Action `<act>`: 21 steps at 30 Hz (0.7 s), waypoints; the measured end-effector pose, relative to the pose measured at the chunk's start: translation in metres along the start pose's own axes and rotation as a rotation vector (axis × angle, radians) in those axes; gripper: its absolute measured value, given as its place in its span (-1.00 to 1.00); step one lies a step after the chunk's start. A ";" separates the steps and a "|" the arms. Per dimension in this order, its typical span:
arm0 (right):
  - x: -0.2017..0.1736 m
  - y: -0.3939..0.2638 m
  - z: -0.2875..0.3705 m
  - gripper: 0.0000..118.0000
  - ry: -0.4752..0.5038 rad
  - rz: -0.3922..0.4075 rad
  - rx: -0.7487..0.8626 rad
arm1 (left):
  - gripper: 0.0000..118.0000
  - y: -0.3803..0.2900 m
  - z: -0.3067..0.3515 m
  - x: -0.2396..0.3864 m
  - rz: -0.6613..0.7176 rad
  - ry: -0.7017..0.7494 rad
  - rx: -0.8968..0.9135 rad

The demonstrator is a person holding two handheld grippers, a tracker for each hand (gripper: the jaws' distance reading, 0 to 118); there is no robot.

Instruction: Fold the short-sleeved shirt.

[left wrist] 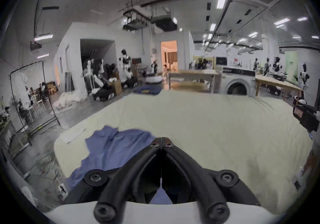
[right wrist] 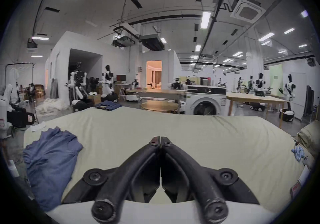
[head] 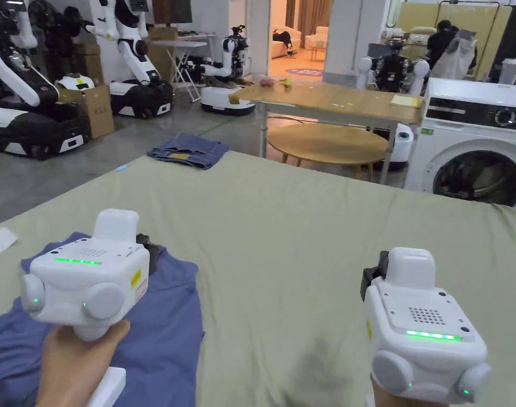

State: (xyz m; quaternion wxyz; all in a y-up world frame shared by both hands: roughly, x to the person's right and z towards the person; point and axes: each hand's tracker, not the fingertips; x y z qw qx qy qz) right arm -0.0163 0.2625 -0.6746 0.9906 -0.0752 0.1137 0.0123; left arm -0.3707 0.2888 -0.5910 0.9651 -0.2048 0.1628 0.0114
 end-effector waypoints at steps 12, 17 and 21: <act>-0.042 -0.016 -0.011 -1.00 0.113 0.066 -0.063 | 0.41 -0.031 -0.072 -0.096 0.174 -0.062 -0.471; -0.028 -0.020 -0.014 -1.00 0.089 0.090 -0.078 | 0.41 -0.066 -0.117 -0.090 0.211 -0.101 -0.671; -0.014 -0.023 -0.014 -1.00 0.058 0.083 -0.101 | 0.40 -0.091 -0.133 -0.084 0.140 -0.069 -0.677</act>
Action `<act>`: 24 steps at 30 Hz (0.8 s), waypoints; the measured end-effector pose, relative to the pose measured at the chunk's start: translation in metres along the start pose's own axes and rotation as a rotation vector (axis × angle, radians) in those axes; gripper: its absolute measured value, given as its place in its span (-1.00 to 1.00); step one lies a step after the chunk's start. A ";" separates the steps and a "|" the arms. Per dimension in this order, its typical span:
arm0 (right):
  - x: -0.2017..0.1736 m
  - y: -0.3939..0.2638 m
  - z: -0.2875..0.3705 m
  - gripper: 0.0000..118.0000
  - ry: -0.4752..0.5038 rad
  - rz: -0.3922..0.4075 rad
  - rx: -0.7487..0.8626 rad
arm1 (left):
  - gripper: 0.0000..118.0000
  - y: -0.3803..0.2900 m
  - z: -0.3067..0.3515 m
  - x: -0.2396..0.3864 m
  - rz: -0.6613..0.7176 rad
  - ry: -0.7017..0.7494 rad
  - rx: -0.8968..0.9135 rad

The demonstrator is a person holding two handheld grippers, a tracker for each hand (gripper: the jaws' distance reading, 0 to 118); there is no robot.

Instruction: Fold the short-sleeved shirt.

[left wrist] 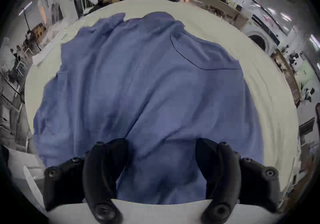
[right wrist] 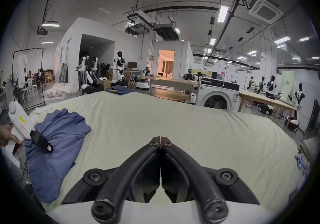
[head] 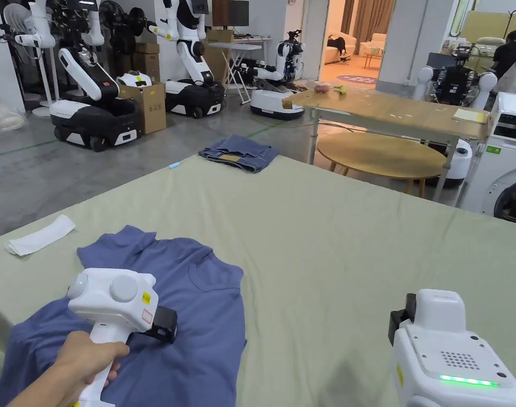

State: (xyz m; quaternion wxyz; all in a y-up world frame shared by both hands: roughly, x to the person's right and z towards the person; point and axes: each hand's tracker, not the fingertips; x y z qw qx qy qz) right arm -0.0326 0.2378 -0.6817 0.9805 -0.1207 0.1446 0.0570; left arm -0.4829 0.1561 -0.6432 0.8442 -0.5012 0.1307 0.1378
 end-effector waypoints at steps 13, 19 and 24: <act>0.020 -0.011 0.002 -1.00 -0.034 -0.080 -0.037 | -1.00 -0.011 0.030 0.020 -0.061 0.007 0.168; 0.032 -0.004 0.010 -1.00 -0.055 -0.089 -0.018 | -1.00 0.008 0.099 0.030 -0.051 -0.072 0.363; 0.049 0.003 0.018 -1.00 -0.088 -0.097 0.007 | -1.00 0.038 0.167 0.063 -0.102 -0.128 0.503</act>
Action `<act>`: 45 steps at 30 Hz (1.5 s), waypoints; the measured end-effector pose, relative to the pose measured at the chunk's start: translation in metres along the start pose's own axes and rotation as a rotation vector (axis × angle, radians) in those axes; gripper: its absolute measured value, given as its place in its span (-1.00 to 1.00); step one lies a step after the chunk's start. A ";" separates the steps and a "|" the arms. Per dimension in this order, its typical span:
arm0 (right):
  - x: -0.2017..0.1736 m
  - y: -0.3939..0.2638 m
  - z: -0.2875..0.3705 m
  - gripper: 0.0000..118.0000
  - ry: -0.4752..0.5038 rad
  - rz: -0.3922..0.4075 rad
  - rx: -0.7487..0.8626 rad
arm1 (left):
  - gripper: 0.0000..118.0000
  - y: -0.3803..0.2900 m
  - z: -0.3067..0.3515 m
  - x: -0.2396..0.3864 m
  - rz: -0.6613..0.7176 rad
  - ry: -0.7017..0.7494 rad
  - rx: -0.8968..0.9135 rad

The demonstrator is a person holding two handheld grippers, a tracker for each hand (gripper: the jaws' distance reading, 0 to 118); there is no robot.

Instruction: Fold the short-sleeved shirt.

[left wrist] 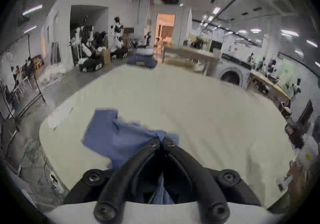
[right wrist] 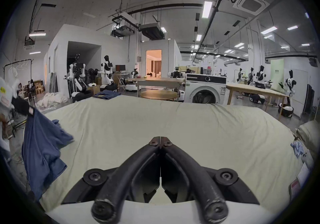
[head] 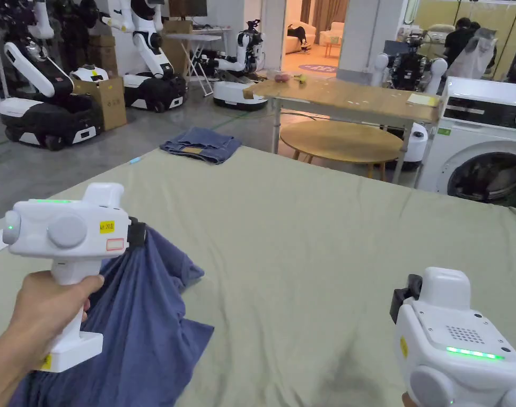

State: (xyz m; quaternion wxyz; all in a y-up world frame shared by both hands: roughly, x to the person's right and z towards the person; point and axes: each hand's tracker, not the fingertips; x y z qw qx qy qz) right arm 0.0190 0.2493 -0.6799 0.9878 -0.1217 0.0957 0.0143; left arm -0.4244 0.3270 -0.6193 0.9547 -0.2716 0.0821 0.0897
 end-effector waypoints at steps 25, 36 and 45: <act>0.190 0.005 0.086 -1.00 -0.382 -0.064 0.049 | -1.00 0.016 -0.016 0.434 -0.424 -0.759 0.011; 0.235 -0.022 0.109 -1.00 -0.458 -0.103 -0.030 | -0.81 -0.109 -0.073 0.475 -0.453 -0.803 -0.297; 0.212 -0.009 0.100 -1.00 -0.378 -0.107 -0.019 | -0.26 -0.072 -0.040 0.413 -0.310 -0.711 -0.086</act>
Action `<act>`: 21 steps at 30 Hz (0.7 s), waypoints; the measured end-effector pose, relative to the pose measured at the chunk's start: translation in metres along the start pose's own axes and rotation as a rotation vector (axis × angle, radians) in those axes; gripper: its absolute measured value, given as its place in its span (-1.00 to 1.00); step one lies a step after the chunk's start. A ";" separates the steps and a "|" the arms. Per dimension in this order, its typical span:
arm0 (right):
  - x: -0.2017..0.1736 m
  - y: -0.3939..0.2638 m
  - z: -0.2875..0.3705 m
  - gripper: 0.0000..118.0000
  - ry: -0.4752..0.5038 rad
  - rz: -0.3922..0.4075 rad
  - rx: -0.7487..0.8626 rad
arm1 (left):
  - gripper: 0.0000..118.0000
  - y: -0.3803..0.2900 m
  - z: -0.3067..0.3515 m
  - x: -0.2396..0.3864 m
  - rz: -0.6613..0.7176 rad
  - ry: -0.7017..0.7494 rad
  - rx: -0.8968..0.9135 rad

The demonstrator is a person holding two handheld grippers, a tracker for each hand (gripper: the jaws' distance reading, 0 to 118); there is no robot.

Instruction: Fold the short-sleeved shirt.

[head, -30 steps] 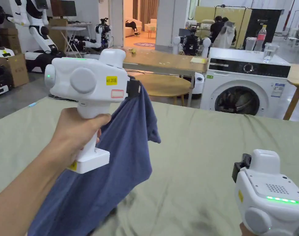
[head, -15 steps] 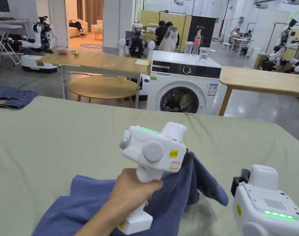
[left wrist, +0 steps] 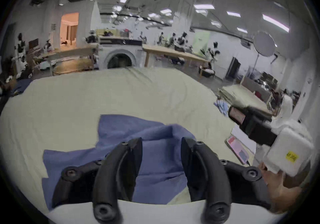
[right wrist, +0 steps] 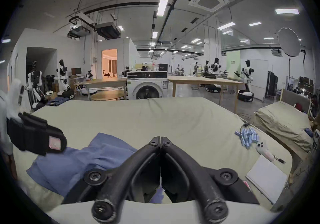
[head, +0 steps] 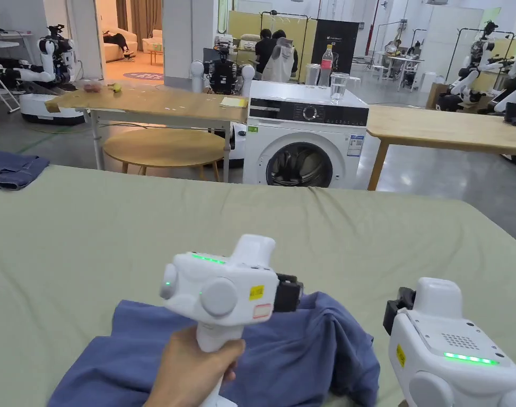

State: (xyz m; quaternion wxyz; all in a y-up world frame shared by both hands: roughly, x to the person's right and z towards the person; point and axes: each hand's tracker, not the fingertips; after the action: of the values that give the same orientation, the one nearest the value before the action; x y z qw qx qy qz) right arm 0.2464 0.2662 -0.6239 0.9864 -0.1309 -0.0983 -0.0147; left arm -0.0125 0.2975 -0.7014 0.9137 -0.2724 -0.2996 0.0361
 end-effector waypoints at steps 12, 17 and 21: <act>-0.062 0.009 0.002 -1.00 0.117 0.038 0.031 | -1.00 -0.015 0.109 -0.081 0.037 0.348 0.119; -0.074 0.005 -0.003 -1.00 0.143 0.048 0.016 | -1.00 -0.033 0.142 -0.136 0.152 0.393 -0.025; -0.080 0.000 -0.006 -1.00 0.152 0.055 0.006 | -1.00 -0.066 0.150 -0.175 0.268 0.425 -0.197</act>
State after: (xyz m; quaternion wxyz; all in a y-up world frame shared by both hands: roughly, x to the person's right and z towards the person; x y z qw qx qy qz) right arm 0.1691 0.2650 -0.6451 0.9914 -0.1291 -0.0198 0.0030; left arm -0.2473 0.2731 -0.6585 0.9122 -0.3987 -0.0644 0.0695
